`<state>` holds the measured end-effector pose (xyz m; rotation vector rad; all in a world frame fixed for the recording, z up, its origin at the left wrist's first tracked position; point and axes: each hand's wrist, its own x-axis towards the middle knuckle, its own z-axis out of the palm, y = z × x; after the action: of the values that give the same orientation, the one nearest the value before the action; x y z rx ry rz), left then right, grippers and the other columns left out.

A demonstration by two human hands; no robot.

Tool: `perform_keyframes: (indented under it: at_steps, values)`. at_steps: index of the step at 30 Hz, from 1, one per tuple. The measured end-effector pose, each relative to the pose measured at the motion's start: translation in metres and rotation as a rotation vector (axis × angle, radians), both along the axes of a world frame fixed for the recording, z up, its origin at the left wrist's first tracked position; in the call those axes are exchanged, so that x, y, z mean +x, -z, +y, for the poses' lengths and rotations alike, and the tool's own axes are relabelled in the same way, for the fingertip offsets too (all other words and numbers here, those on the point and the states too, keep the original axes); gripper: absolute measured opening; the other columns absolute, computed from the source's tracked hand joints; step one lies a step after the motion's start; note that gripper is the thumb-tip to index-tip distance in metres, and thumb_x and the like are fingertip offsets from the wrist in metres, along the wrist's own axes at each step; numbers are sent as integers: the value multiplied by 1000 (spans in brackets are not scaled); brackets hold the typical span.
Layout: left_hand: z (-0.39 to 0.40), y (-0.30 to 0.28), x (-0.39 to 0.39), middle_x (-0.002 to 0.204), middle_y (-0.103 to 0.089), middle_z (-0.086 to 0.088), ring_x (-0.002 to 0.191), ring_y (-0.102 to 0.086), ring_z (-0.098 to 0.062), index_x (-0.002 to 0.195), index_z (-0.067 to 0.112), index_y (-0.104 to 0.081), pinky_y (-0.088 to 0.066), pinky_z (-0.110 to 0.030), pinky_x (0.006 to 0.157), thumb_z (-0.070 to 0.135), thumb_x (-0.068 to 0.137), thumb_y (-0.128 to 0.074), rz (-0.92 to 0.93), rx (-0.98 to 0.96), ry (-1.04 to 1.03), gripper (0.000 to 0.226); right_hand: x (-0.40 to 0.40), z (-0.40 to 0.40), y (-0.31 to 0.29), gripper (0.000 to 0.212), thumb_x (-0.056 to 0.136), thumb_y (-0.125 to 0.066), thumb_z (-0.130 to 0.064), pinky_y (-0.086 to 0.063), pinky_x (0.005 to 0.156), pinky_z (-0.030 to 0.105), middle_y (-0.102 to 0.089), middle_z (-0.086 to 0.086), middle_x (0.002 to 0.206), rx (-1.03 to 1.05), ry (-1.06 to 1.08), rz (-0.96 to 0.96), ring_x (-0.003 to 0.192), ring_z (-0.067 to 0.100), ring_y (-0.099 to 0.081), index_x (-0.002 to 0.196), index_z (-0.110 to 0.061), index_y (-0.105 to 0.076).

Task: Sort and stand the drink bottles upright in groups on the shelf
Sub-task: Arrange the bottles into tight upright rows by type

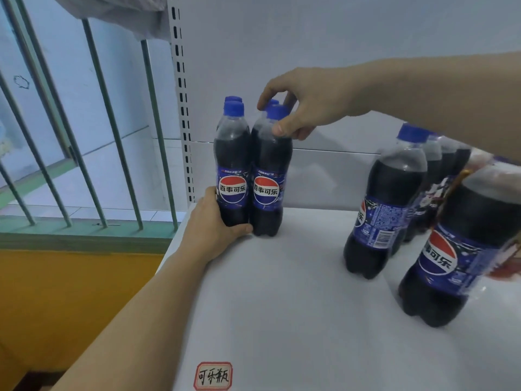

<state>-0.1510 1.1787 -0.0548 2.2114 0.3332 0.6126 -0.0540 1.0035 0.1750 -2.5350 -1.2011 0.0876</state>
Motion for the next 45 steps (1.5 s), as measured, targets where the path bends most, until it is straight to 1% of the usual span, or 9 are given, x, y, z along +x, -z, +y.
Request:
perform_keyframes:
  at_steps: [2, 7, 12, 15, 19, 25, 31, 35, 45]
  values:
    - [1, 1, 1, 135, -61, -3, 113, -59, -21, 137, 19, -44, -46, -32, 91, 31, 66, -95, -9, -4, -2, 88, -3, -13, -9, 47, 88, -75, -40, -56, 55, 15, -59, 2, 119, 17, 38, -25, 76, 15, -74, 129, -34, -52]
    - [0, 3, 3, 135, -61, -2, 105, -55, -14, 140, 17, -42, -46, -31, 88, 33, 66, -95, -28, -53, -1, 93, -11, -67, -43, 23, 89, -66, -52, -52, 57, 23, -70, -3, 107, -151, 65, -348, 78, 11, -70, 101, -34, -61]
    - [-5, 5, 0, 133, -62, -2, 106, -59, -17, 135, 19, -42, -47, -33, 90, 33, 64, -96, -14, -36, 5, 91, -41, -111, -44, 41, 70, -62, -73, -56, 73, 29, -69, -21, 96, -527, -36, -276, 81, 0, -68, 100, -45, -63]
    - [-6, 6, -2, 134, -61, 0, 106, -58, -16, 137, 20, -40, -47, -33, 91, 35, 64, -96, -8, -26, -3, 93, -44, -126, -34, 38, 74, -60, -72, -50, 63, 21, -72, -18, 83, -609, -24, -250, 68, 1, -69, 99, -44, -60]
    - [-11, 9, -3, 139, -58, 2, 110, -56, -14, 144, 23, -36, -45, -31, 93, 35, 65, -96, -7, -35, -8, 100, -28, -131, -13, 35, 83, -64, -62, -43, 59, 25, -72, -8, 58, -477, 66, -285, 50, 8, -67, 85, -28, -58]
    - [-10, 7, -3, 143, -57, 0, 118, -56, -16, 146, 24, -35, -45, -34, 100, 34, 66, -95, -8, -21, -23, 101, -22, -119, -5, 21, 80, -70, -48, -45, 64, 31, -69, -10, 77, -148, 30, -369, 72, 13, -63, 72, -30, -66]
    - [-13, 8, -3, 140, -58, 1, 114, -56, -14, 144, 21, -39, -44, -32, 95, 35, 67, -94, -5, -25, -33, 96, 1, -98, -15, 22, 87, -74, -40, -35, 56, 26, -62, -8, 77, 42, 44, -356, 68, 5, -52, 75, -24, -65]
    - [-11, 10, -1, 134, -62, 2, 110, -61, -17, 137, 22, -45, -45, -31, 90, 35, 66, -95, -12, -11, -64, 87, 18, -74, -20, 11, 90, -64, -23, -37, 58, 24, -63, -10, 81, 65, -20, -332, 71, 3, -53, 79, -26, -67]
    - [-5, 12, 0, 140, -59, 0, 112, -55, -12, 140, 25, -42, -48, -34, 96, 32, 75, -90, 13, 78, -70, 81, 59, -34, 5, 5, 86, -74, -24, -49, 56, 21, -73, 8, 88, 7, -125, -239, 65, 13, -60, 82, -20, -74]
